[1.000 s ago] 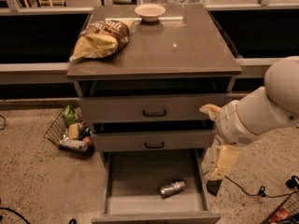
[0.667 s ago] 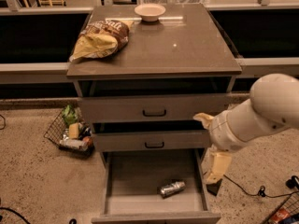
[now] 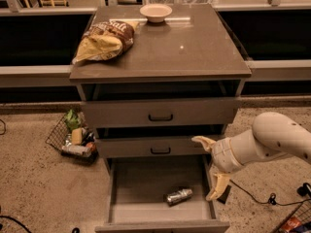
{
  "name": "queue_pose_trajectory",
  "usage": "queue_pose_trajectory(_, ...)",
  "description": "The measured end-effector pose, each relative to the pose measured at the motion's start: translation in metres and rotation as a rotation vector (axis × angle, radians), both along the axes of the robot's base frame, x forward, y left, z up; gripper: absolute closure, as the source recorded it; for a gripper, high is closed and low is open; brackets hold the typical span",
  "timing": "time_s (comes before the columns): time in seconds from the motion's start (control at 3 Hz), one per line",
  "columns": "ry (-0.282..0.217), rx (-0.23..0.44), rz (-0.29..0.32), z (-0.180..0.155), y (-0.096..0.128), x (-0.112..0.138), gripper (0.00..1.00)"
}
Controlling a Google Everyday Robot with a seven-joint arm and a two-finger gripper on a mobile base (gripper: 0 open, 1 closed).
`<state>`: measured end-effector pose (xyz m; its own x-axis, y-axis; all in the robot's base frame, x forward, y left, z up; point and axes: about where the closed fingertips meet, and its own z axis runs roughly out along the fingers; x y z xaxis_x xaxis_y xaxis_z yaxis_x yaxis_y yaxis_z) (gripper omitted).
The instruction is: Pick redbull can from bottom drawer and place on counter
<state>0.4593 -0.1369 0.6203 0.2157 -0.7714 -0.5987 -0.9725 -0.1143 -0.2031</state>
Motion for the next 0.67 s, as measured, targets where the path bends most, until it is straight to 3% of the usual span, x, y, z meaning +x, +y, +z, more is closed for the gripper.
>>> queue_pose_trajectory(0.33,0.002,0.003,0.002,-0.001,0.001,0.0,0.0)
queue_pose_trajectory(0.67,0.023,0.023,0.022,-0.036,0.002,0.003,0.0)
